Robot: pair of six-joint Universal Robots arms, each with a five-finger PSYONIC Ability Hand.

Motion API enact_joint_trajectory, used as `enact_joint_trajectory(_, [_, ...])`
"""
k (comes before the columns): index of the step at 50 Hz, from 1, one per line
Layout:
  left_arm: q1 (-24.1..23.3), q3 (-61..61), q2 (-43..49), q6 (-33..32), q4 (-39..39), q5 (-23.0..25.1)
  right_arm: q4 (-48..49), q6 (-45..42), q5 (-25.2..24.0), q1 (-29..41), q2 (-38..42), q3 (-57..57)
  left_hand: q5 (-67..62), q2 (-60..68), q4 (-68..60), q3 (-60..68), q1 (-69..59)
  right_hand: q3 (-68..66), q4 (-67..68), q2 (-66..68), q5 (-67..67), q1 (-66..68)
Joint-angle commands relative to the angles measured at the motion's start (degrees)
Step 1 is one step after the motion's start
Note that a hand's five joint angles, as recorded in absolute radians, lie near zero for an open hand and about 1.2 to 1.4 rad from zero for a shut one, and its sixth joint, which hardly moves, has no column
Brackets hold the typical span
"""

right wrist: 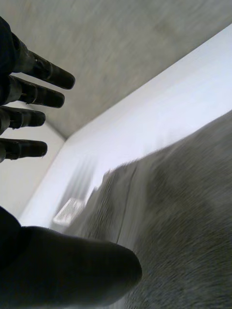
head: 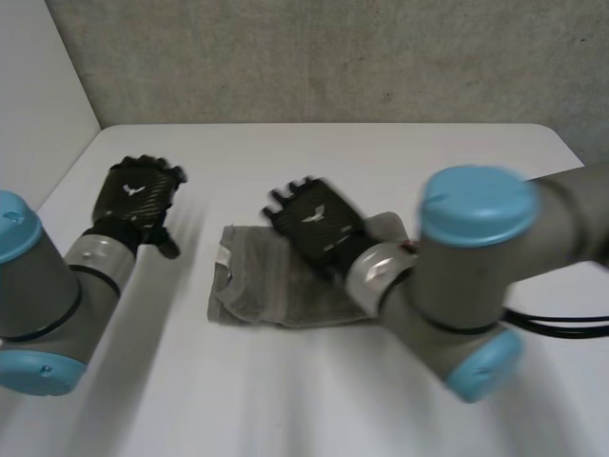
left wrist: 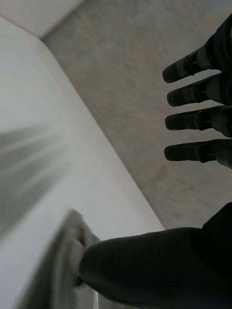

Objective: Fold the towel.

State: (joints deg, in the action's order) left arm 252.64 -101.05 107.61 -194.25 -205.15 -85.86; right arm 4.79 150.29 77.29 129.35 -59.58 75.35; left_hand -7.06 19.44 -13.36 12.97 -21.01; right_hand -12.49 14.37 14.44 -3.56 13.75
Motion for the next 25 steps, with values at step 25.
enact_joint_trajectory(25, [-12.3,3.1,7.0,6.5,-0.1,-0.4,14.2,4.7,-12.5,-22.6,-4.8,28.6,2.1,-4.5,3.4,-3.0,6.1,2.5,-4.4,38.0,-38.9,38.7])
